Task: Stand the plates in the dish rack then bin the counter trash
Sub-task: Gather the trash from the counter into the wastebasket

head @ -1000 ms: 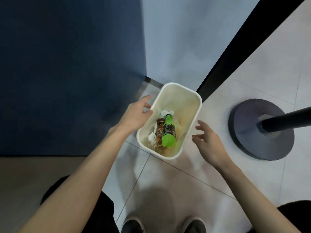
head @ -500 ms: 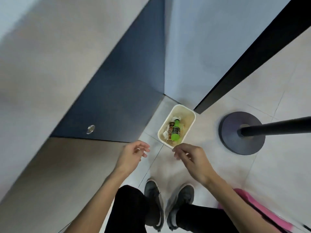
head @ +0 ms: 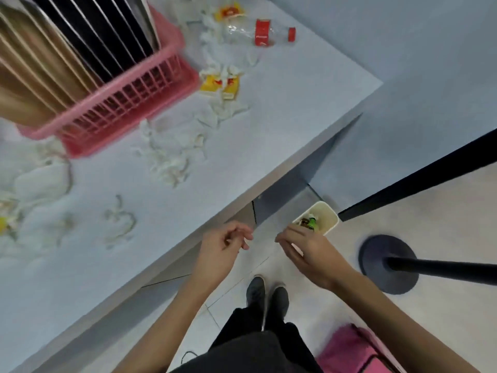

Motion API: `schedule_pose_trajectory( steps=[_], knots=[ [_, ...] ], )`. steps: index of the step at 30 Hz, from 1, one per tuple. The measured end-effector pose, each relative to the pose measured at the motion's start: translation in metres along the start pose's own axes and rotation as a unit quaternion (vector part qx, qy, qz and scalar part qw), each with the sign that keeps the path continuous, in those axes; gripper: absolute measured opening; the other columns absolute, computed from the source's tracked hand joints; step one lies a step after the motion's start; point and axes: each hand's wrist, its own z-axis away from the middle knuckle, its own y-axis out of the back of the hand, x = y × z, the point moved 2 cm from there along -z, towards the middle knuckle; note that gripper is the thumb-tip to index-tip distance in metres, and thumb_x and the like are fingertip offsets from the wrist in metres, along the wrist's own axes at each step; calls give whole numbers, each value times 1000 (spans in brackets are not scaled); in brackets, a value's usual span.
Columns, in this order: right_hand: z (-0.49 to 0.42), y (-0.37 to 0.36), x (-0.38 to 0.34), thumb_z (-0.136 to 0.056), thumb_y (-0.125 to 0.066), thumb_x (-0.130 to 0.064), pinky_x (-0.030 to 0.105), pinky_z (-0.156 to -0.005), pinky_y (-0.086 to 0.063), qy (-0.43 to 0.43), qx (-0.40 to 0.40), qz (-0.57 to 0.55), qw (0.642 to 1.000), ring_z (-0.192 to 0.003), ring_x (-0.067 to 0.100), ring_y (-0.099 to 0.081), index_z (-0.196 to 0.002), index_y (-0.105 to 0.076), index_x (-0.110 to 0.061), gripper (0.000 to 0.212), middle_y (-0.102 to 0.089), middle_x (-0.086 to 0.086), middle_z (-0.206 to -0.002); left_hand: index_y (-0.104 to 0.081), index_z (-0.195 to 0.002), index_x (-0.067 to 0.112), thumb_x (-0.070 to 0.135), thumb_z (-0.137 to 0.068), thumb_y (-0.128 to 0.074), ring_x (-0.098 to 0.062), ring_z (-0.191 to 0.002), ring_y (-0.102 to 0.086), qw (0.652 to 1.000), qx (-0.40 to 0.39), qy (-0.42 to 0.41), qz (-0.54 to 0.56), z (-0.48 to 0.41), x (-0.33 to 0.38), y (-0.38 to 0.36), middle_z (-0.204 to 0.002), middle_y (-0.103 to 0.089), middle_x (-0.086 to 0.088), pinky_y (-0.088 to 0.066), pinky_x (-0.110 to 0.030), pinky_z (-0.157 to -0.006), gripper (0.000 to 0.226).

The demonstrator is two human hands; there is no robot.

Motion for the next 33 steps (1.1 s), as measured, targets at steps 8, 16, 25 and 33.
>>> schedule_pose_trajectory(
  steps=[8,16,25,33],
  knots=[
    [-53,-11,-110,-99,-48,-24,23,-67,-44,134,-77,-50,987,-76,8,-56,-91,-67,-19,21,-62,-12,-83,-73,-89,14,-7,-93,-47,-13,-71,-66,981,191,18,43,97,-7,92,-84,-72,5,-45,-16,-64,34],
    [-103,-59,-200,-101,-49,-19,23,-70,-44,207,-199,-40,957,-83,9,-57,-93,-68,-19,21,-64,-11,-90,-72,-88,20,-4,-93,-48,-14,-70,-67,945,321,40,51,160,-43,165,-83,-72,5,-47,-17,-64,34],
    [-158,-120,-220,-92,-62,-28,28,-88,-48,192,-119,114,967,-122,14,-43,-143,-43,-25,54,-26,-7,-143,-71,-90,22,-3,-93,-51,-10,-68,-68,939,337,57,34,173,-93,246,-83,-73,8,-49,-16,-62,33],
    [-203,-169,-205,-90,-58,-50,40,-105,-40,137,-42,171,975,-134,23,-32,-153,-28,-36,71,-7,-2,-162,-63,-106,37,-4,-89,-54,-12,-66,-65,964,267,-3,3,128,-134,317,-98,-65,23,-52,-24,-63,45]
  ],
)
